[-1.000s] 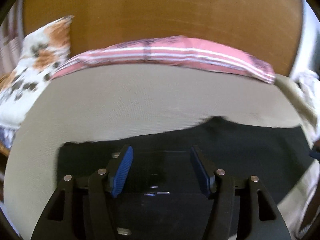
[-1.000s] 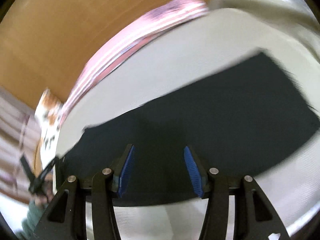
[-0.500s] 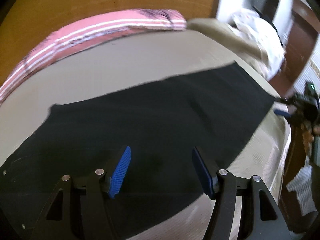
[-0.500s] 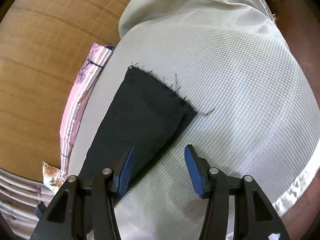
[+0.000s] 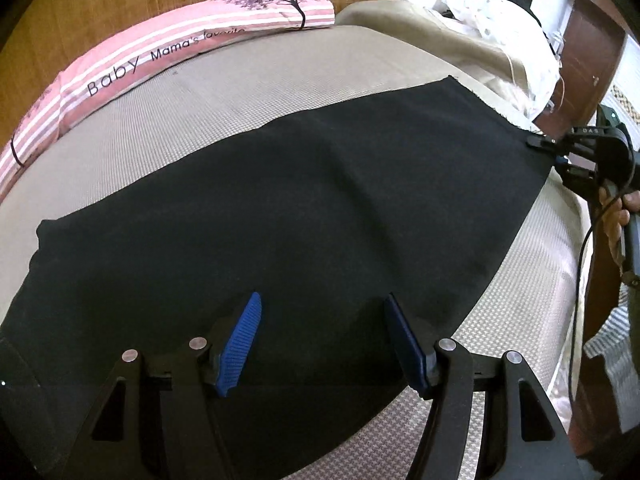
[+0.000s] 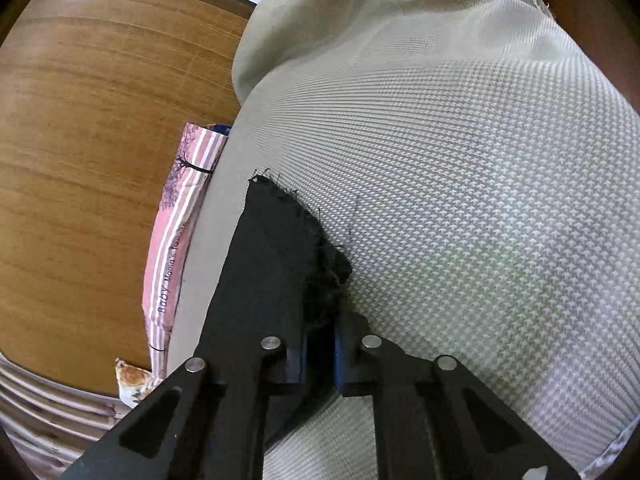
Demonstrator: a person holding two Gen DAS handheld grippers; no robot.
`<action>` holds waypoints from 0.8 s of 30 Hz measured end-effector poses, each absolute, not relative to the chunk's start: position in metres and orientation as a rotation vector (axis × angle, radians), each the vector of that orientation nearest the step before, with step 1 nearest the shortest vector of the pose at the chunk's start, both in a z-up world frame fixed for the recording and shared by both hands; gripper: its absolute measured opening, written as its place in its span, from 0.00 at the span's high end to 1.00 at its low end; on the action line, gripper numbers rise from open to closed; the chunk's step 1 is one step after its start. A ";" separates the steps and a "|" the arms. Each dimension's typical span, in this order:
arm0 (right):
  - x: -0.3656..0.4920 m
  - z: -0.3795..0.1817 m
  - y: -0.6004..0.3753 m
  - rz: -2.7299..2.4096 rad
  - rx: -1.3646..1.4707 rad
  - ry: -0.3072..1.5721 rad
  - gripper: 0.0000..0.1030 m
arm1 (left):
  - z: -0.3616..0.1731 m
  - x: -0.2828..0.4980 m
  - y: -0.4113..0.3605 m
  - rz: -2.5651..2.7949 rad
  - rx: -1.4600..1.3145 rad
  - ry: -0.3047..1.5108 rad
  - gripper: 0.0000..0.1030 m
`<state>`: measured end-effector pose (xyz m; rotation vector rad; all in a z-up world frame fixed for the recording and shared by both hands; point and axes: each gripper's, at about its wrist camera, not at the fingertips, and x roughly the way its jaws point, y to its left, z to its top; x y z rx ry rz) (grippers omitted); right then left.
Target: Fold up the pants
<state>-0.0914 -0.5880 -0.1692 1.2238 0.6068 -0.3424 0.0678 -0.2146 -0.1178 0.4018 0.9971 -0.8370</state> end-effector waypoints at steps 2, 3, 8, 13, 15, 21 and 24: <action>-0.088 -0.157 -0.582 -0.320 1.230 0.587 0.91 | -0.113 0.076 -0.207 -0.831 0.338 1.030 0.37; -0.084 -0.150 -0.579 -0.302 1.226 0.578 0.92 | -0.109 0.081 -0.200 -0.825 0.289 1.048 0.37; -0.043 -0.110 -0.547 -0.172 1.156 0.588 0.92 | -0.080 0.107 -0.147 -0.730 0.136 1.014 0.37; 0.019 -0.084 -0.485 -0.002 1.069 0.657 0.92 | -0.058 0.126 -0.085 -0.613 0.032 0.981 0.37; 0.044 -0.081 -0.450 0.072 1.038 0.696 0.92 | -0.056 0.130 -0.061 -0.573 0.004 0.977 0.37; 0.083 -0.085 -0.340 0.279 0.942 0.836 0.92 | -0.064 0.132 0.000 -0.491 -0.085 1.008 0.37; 0.090 -0.098 -0.285 0.353 0.859 0.929 0.92 | -0.070 0.130 0.020 -0.476 -0.134 1.024 0.37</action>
